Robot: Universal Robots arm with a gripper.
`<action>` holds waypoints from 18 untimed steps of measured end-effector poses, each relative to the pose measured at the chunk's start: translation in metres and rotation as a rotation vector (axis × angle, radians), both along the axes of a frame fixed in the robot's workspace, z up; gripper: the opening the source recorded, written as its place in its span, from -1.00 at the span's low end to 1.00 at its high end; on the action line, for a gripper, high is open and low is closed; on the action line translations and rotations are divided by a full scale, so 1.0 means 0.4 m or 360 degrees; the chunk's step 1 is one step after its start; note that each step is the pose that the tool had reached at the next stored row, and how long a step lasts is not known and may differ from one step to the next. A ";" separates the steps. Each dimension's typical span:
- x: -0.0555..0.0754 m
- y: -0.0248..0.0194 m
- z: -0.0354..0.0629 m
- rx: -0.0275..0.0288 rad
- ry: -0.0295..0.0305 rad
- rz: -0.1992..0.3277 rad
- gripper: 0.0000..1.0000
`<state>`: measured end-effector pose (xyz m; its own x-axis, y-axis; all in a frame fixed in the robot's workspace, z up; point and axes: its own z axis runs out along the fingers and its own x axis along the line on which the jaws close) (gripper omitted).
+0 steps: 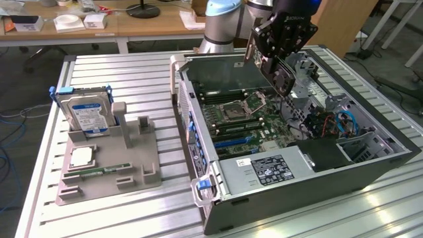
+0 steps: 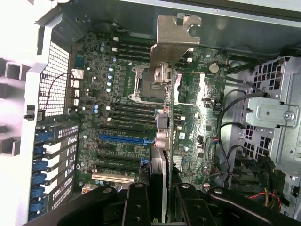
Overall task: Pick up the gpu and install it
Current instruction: 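Insert the gpu into the slot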
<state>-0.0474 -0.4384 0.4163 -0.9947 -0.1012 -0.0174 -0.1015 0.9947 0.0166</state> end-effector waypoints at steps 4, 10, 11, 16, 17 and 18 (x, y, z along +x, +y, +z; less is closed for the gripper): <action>0.000 0.000 0.000 0.00000 0.00000 0.0000 -0.47; 0.000 0.000 0.000 -0.00001 0.00000 0.0000 -0.47; 0.000 0.000 0.000 0.00000 -0.00001 0.0000 -0.47; 0.000 0.000 0.000 -0.00001 -0.00001 0.0044 -0.47; 0.000 0.000 0.000 0.00000 -0.00001 0.0053 -0.47; 0.000 0.000 0.000 0.00000 0.00000 0.0062 -0.47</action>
<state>-0.0474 -0.4384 0.4163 -0.9901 -0.1396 -0.0175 -0.1399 0.9900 0.0166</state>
